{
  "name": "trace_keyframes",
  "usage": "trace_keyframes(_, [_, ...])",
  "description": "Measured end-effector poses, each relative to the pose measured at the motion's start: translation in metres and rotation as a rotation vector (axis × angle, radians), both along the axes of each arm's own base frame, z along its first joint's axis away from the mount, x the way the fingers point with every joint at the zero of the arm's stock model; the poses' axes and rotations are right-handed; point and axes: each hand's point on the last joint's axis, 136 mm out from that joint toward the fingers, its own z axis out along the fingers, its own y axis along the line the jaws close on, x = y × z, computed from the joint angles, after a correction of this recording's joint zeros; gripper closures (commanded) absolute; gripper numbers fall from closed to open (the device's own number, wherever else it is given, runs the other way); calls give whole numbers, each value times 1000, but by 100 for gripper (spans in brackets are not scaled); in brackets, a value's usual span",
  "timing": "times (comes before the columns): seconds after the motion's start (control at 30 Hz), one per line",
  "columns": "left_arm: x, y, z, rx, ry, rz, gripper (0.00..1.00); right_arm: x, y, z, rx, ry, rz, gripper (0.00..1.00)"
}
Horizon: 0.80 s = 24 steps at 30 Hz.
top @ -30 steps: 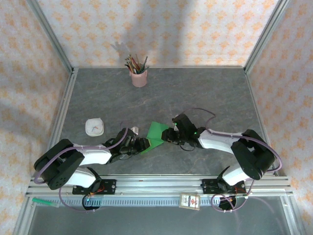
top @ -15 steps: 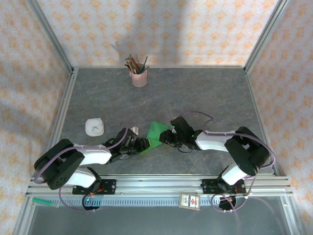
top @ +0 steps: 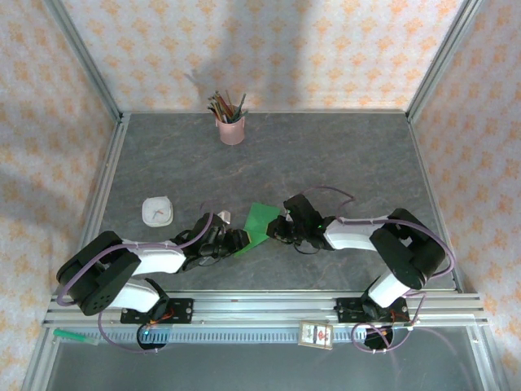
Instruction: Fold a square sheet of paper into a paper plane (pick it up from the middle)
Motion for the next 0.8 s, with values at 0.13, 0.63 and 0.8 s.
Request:
trace_keyframes(0.13, [0,0,0,3,-7,-7,64,0,1,1,5,3,-6,96])
trace_keyframes(0.63, [11,-12,59,172,-421,-161,50,-5,0,7,43,85,-57,100])
trace_keyframes(0.8, [3,-18,64,275,-540,-225,46,-4,2,19,88,103,-75,100])
